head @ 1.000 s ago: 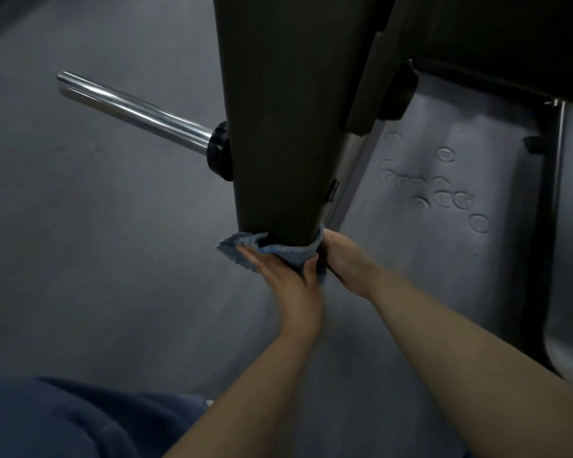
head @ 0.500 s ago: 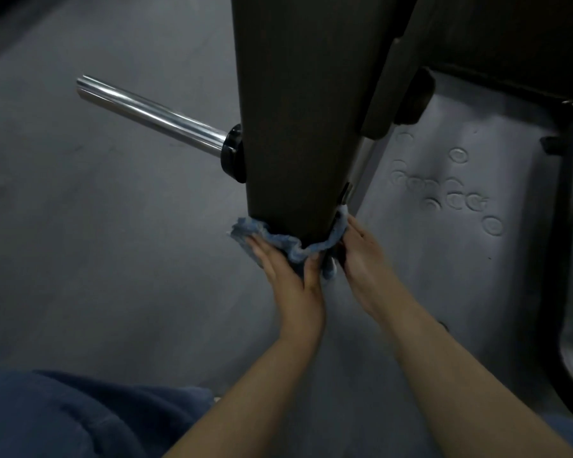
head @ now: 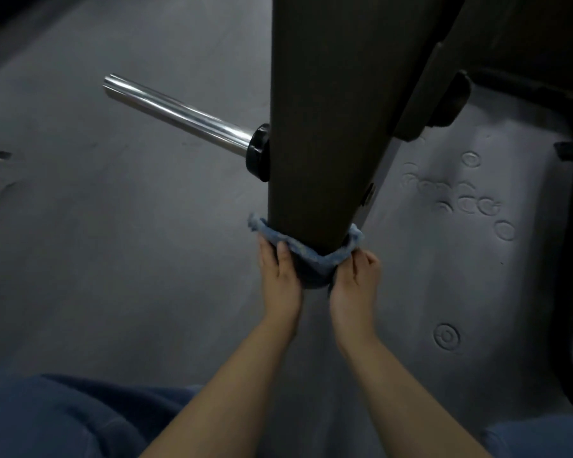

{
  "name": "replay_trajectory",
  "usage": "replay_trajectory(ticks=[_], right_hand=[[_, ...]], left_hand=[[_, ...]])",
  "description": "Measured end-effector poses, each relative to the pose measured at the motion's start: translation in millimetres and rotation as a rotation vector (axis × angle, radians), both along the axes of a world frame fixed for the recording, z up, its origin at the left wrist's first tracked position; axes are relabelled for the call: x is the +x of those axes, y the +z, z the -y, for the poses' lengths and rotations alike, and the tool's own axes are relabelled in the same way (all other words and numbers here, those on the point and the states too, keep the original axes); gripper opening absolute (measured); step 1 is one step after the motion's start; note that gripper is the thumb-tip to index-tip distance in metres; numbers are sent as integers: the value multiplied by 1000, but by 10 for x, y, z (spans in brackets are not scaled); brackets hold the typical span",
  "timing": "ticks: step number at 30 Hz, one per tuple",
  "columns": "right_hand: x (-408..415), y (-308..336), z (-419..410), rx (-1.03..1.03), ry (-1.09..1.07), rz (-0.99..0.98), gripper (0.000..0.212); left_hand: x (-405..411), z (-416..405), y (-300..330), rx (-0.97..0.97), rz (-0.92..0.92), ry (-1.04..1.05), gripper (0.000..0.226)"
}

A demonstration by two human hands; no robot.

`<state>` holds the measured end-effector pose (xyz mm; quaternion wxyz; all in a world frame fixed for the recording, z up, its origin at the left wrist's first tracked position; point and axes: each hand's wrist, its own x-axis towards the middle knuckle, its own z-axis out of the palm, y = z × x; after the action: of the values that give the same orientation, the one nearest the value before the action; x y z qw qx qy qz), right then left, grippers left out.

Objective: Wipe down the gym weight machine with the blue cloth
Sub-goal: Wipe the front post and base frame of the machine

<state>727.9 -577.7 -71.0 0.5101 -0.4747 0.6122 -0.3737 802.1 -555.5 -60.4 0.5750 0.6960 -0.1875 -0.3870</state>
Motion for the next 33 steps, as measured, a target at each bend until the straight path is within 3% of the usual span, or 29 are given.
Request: replay_trajectory(ticks=[3,5,7,10,14,17,23,29,33], right_hand=[[-1,225,-228,-112,4,34,11],[39,384,-376,-197,-13,105,31],[97,440,-448,-271,38,153,36],[202,467,-433,-445,190,-20,35],[283,541,-335,-581,277,-245,48],[309,529,-282,-623,295,-471,58],[380,375,-320,-566,370,-660,66],[425,209,-330,-438,570,-727,63],[454,178,-345,-349,709,-755,73]], left_hand=[[315,193,185,88,-209,56,41],[503,352,300,112,-355,10,41],[617,502,415,141,-447,-47,36],[788,614,531,231,-403,-259,34],[1055,686,656,160,-439,-645,25],[1157,797,683,143,-415,-815,23],[1130,849,514,248,-362,-931,30],[1126,832,196,421,-212,-1027,25],[1108,766,-60,507,-153,-1044,24]])
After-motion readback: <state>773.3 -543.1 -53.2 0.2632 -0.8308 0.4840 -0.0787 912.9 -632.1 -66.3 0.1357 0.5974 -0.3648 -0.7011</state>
